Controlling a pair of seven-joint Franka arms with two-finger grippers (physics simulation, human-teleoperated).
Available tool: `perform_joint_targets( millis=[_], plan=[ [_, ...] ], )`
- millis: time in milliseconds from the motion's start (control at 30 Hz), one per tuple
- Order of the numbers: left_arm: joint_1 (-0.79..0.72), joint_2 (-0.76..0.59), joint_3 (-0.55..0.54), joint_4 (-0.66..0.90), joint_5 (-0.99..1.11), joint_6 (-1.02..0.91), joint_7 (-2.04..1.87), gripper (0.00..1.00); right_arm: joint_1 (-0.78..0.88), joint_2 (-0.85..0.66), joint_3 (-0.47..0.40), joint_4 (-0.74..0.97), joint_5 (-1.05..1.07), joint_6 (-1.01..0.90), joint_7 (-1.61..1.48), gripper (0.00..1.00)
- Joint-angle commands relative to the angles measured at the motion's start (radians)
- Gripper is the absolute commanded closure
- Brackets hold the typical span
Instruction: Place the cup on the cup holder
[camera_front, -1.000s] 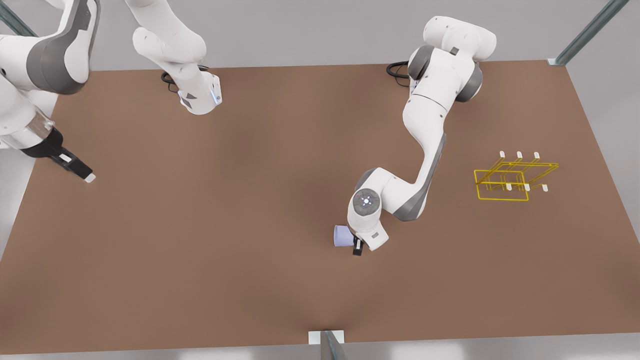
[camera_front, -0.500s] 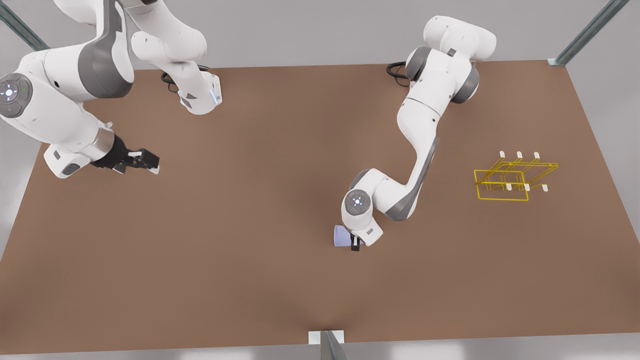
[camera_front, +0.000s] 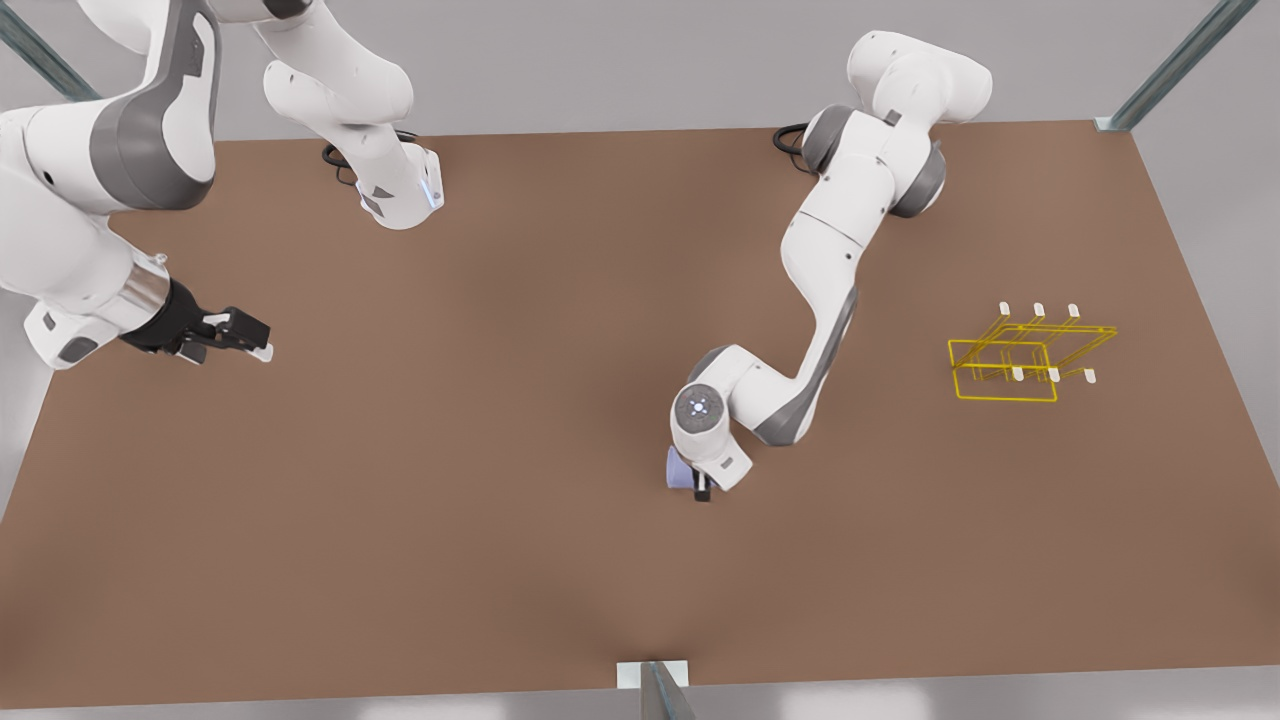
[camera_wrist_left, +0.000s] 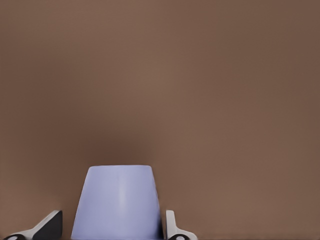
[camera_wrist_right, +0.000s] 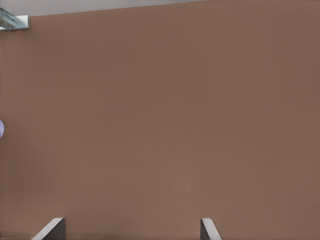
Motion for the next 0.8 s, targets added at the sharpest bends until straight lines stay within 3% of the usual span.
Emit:
perform_joint_targets(
  millis=[0, 267, 300, 500, 700, 767],
  plan=[
    [-0.005, 0.005, 0.000, 0.000, 0.013, 0.019, -0.049, 0.00, -0.016, 0.001, 0.001, 0.000, 0.002, 0.013, -0.092, 0.00],
    [-0.016, 0.023, 0.000, 0.003, 0.029, 0.020, -0.052, 0.03, -0.019, 0.002, 0.001, 0.000, 0.002, 0.013, -0.092, 0.00],
    [-0.015, 0.021, 0.000, 0.003, 0.029, 0.019, -0.051, 0.29, -0.019, 0.001, 0.001, 0.000, 0.002, 0.013, -0.092, 0.00],
    [-0.008, -0.018, -0.005, 0.014, 0.026, -0.019, -0.028, 0.23, -0.024, 0.001, 0.001, 0.000, 0.003, 0.013, -0.092, 0.00],
    [0.005, -0.121, -0.003, 0.060, 0.027, -0.222, -0.020, 0.23, -0.036, -0.001, -0.004, 0.002, 0.005, 0.009, -0.093, 0.00],
    [-0.002, -0.132, 0.040, 0.071, 0.127, -0.326, -0.020, 0.23, -0.033, 0.002, -0.002, 0.002, 0.005, 0.013, -0.092, 0.00]
  ],
)
